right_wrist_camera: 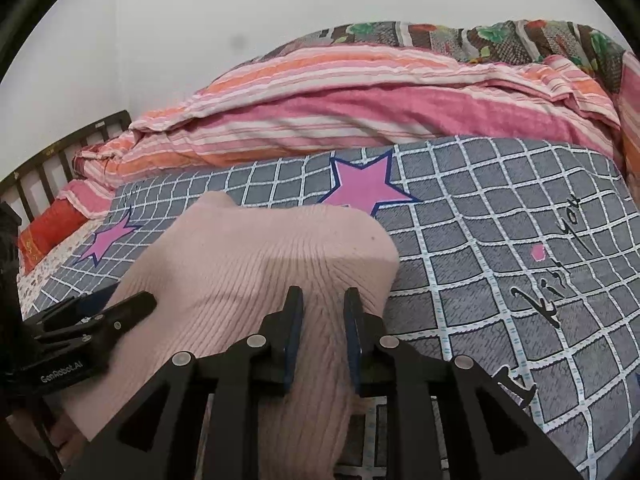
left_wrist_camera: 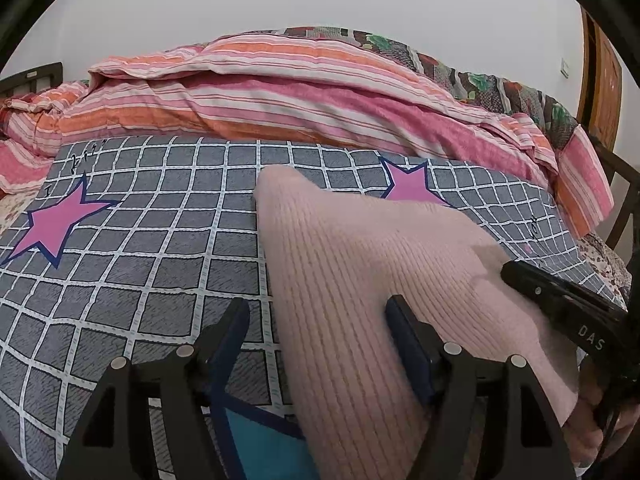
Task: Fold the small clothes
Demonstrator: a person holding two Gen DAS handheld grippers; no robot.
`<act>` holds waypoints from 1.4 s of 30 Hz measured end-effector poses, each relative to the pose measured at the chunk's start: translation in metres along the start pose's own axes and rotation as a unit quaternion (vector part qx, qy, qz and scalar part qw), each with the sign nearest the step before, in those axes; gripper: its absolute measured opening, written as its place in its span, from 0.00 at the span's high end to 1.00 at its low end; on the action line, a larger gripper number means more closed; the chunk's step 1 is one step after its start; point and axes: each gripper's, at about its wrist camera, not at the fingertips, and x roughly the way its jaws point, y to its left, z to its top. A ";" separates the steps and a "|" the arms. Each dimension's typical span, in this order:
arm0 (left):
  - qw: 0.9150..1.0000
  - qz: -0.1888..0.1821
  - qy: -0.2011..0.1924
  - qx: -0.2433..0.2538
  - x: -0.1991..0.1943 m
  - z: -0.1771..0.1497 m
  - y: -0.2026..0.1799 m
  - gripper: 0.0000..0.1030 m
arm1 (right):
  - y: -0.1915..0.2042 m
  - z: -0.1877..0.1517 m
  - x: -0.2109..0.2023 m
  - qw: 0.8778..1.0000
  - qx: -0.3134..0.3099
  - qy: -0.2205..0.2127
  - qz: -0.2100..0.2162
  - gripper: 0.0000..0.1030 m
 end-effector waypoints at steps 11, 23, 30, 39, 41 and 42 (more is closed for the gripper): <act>0.999 -0.027 0.003 -0.033 -0.008 0.011 0.012 0.32 | -0.011 0.006 -0.001 1.000 0.024 0.008 0.000 0.63; 0.997 0.026 0.064 -0.041 0.081 0.070 0.038 0.35 | -0.034 0.045 0.045 0.996 0.049 0.074 0.014 0.66; 0.996 0.039 0.053 -0.056 0.089 0.066 0.042 0.35 | -0.032 0.032 0.058 0.996 0.044 0.075 -0.013 0.67; 0.996 0.045 0.056 -0.054 0.091 0.064 0.041 0.32 | -0.036 0.031 0.061 0.996 0.047 0.074 -0.011 0.67; 0.996 0.046 0.056 -0.053 0.090 0.064 0.041 0.32 | -0.036 0.031 0.060 0.996 0.047 0.073 -0.010 0.67; 0.996 0.046 0.056 -0.053 0.090 0.064 0.041 0.32 | -0.036 0.031 0.060 0.996 0.047 0.072 -0.010 0.67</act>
